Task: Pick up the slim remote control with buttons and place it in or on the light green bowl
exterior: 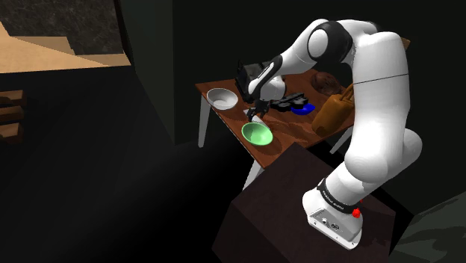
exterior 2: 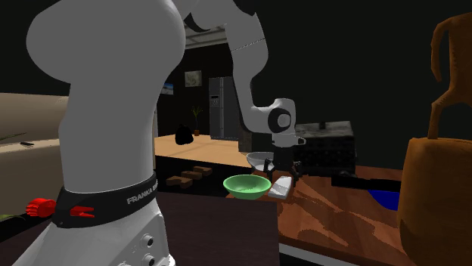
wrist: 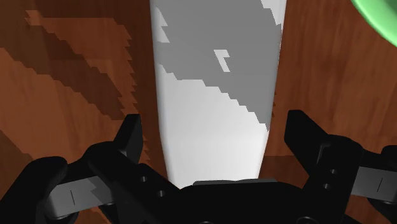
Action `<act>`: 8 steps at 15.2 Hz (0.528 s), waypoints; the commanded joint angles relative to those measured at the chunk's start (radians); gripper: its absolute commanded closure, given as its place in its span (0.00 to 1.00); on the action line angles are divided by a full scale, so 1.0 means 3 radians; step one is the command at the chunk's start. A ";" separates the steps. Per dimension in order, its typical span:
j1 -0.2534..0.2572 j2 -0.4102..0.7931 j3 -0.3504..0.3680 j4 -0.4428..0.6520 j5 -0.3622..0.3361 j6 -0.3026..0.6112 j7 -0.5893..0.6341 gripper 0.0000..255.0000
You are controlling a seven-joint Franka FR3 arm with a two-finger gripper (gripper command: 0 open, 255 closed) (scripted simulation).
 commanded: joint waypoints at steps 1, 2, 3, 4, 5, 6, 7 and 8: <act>-0.0002 0.0007 0.0002 0.0003 0.0002 0.0006 -0.0002 0.00; -0.0002 0.0007 0.0002 0.0003 0.0002 0.0006 -0.0002 0.00; -0.0002 0.0007 0.0002 0.0003 0.0002 0.0005 -0.0002 0.00; -0.0002 0.0007 0.0002 0.0003 0.0002 0.0005 -0.0002 0.00; -0.0002 0.0007 0.0002 0.0003 0.0002 0.0005 -0.0001 0.00; -0.0002 0.0007 0.0002 0.0003 0.0002 0.0005 -0.0001 1.00; -0.0002 0.0007 0.0002 0.0003 0.0002 0.0005 -0.0001 1.00; -0.0002 0.0006 0.0002 0.0002 0.0002 0.0005 -0.0001 1.00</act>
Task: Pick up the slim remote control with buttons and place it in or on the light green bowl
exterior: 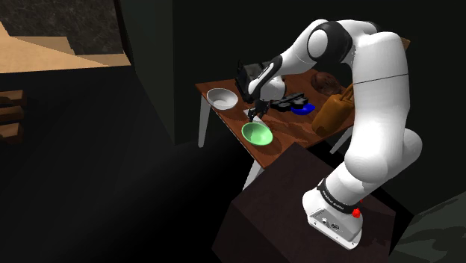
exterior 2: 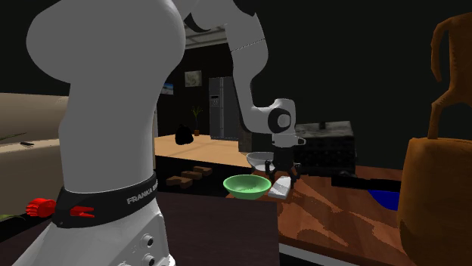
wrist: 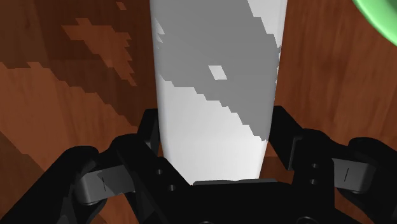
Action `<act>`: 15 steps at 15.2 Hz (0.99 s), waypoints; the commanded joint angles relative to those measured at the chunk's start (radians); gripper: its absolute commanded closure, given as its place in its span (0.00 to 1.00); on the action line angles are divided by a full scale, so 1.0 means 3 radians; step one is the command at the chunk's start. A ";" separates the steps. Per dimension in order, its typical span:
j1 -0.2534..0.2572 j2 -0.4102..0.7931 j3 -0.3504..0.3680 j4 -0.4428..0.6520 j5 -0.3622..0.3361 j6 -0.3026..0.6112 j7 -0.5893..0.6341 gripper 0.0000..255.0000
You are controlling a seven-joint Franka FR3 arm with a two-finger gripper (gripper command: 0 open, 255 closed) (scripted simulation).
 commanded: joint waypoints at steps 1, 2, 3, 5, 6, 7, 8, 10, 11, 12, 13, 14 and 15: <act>0.0000 0.0000 0.0000 0.0000 0.0000 0.0000 0.0000 1.00; 0.0000 0.0000 0.0000 0.0000 0.0000 0.0000 0.0000 1.00; 0.0000 0.0000 0.0000 0.0000 0.0000 0.0000 0.0000 1.00; 0.0000 0.0000 0.0000 0.0000 0.0000 0.0000 0.0000 1.00; 0.0000 0.0000 0.0000 0.0000 0.0000 0.0000 0.0000 1.00; 0.0000 0.0001 0.0000 0.0001 0.0000 0.0000 0.0000 1.00; 0.0009 -0.0041 -0.0011 -0.0017 -0.0008 -0.0025 0.0005 1.00; 0.0027 -0.0125 -0.0034 -0.0050 -0.0026 -0.0076 0.0017 1.00; 0.0036 -0.0166 -0.0046 -0.0065 -0.0035 -0.0102 0.0024 1.00; 0.0045 -0.0208 -0.0058 -0.0080 -0.0045 -0.0129 0.0030 1.00; 0.0055 -0.0248 -0.0070 -0.0094 -0.0055 -0.0156 0.0037 1.00; 0.0064 -0.0289 -0.0082 -0.0108 -0.0065 -0.0184 0.0044 1.00; 0.0073 -0.0329 -0.0093 -0.0120 -0.0076 -0.0212 0.0051 1.00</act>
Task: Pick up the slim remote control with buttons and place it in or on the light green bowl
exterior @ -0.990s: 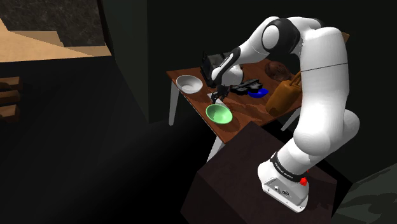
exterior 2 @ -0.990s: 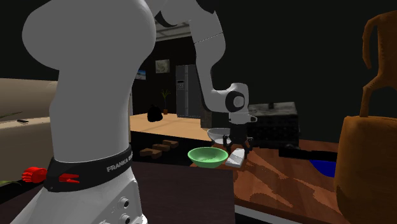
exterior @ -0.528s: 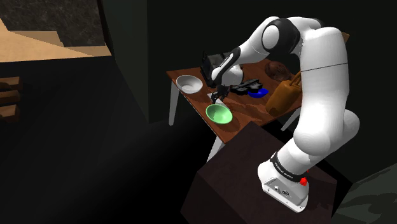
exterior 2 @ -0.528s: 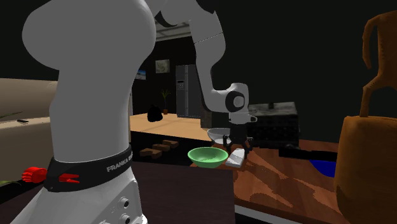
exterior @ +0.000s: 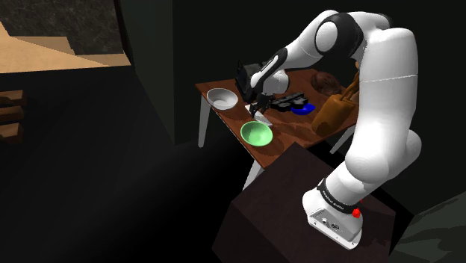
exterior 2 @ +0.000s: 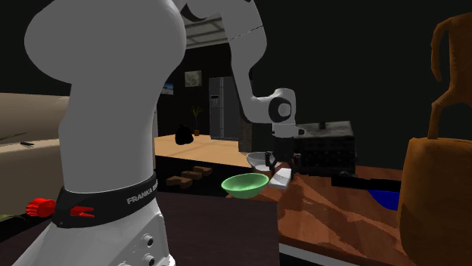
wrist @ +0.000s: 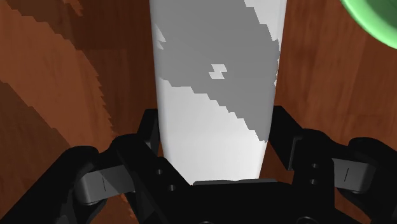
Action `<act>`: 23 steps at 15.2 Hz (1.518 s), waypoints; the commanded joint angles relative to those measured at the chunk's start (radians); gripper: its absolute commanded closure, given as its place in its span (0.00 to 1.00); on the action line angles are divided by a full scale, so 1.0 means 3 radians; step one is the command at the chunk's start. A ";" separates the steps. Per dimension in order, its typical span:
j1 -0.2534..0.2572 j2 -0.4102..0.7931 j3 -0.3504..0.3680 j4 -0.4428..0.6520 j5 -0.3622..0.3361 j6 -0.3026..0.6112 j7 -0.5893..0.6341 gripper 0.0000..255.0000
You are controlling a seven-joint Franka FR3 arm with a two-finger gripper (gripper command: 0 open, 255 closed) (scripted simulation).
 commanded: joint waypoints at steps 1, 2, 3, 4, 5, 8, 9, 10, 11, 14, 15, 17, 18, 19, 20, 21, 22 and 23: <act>0.0016 -0.0075 -0.0022 -0.0019 -0.0020 -0.0055 0.0012 1.00; 0.0025 -0.0115 -0.0034 -0.0031 -0.0032 -0.0084 0.0020 1.00; 0.0034 -0.0154 -0.0046 -0.0041 -0.0043 -0.0113 0.0027 1.00; 0.0043 -0.0193 -0.0057 -0.0051 -0.0055 -0.0143 0.0035 1.00; 0.0051 -0.0232 -0.0069 -0.0060 -0.0067 -0.0172 0.0043 1.00; 0.0077 -0.0347 -0.0103 -0.0083 -0.0104 -0.0264 0.0068 1.00; 0.0085 -0.0385 -0.0114 -0.0089 -0.0117 -0.0295 0.0076 1.00; 0.0093 -0.0422 -0.0124 -0.0094 -0.0130 -0.0326 0.0085 1.00; 0.0101 -0.0459 -0.0135 -0.0099 -0.0144 -0.0358 0.0093 1.00; 0.0124 -0.0568 -0.0166 -0.0109 -0.0184 -0.0455 0.0120 1.00; 0.0131 -0.0601 -0.0175 -0.0110 -0.0197 -0.0486 0.0128 1.00; 0.0226 -0.0788 -0.0187 -0.0419 -0.0233 -0.0359 0.0210 1.00; 0.0273 -0.0880 -0.0192 -0.0567 -0.0254 -0.0299 0.0256 1.00; 0.0322 -0.0971 -0.0198 -0.0712 -0.0277 -0.0241 0.0305 1.00; 0.0370 -0.1060 -0.0203 -0.0854 -0.0302 -0.0186 0.0358 1.00; 0.0418 -0.1149 -0.0207 -0.0993 -0.0329 -0.0132 0.0415 1.00; 0.0467 -0.1237 -0.0211 -0.1129 -0.0359 -0.0080 0.0476 1.00; 0.0515 -0.1324 -0.0214 -0.1262 -0.0392 -0.0031 0.0542 1.00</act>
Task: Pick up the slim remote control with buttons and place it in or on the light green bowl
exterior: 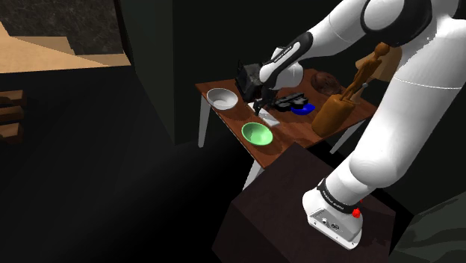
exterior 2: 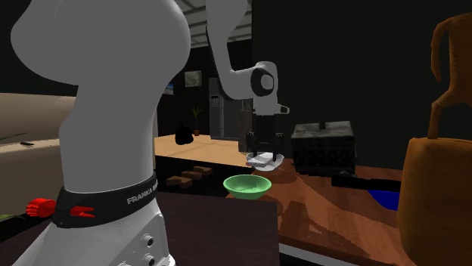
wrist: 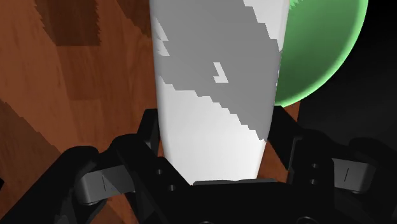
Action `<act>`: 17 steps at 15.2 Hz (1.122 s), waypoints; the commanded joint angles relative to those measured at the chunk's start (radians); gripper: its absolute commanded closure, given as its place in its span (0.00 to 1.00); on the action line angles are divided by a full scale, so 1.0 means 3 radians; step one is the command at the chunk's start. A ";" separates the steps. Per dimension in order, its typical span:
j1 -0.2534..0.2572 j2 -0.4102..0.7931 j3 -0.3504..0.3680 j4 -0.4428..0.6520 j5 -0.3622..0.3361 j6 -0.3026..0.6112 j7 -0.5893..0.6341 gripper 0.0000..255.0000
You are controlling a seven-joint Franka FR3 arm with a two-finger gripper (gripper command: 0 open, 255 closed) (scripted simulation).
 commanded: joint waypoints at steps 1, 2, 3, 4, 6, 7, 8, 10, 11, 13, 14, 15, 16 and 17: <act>0.0104 -0.0182 -0.0003 -0.0282 -0.0068 0.0111 0.0144 1.00; 0.0152 -0.0268 -0.0004 -0.0410 -0.0106 0.0156 0.0217 1.00; 0.0201 -0.0354 -0.0005 -0.0535 -0.0146 0.0200 0.0295 1.00; 0.0247 -0.0440 -0.0003 -0.0658 -0.0189 0.0240 0.0378 1.00; 0.0253 -0.0423 0.0016 -0.0704 -0.0177 0.0303 0.0391 1.00; 0.0246 -0.0372 0.0029 -0.0701 -0.0144 0.0349 0.0368 1.00; 0.0239 -0.0320 0.0043 -0.0698 -0.0110 0.0396 0.0344 1.00; 0.0221 -0.0216 0.0075 -0.0688 -0.0041 0.0486 0.0294 1.00; 0.0209 -0.0164 0.0093 -0.0682 -0.0007 0.0531 0.0269 1.00; 0.0182 -0.0058 0.0134 -0.0667 0.0062 0.0619 0.0220 1.00; 0.0167 -0.0005 0.0157 -0.0659 0.0096 0.0662 0.0195 1.00; 0.0150 0.0048 0.0180 -0.0649 0.0129 0.0705 0.0171 1.00; 0.0132 0.0102 0.0206 -0.0639 0.0161 0.0747 0.0148 1.00; 0.0112 0.0156 0.0232 -0.0627 0.0191 0.0789 0.0125 1.00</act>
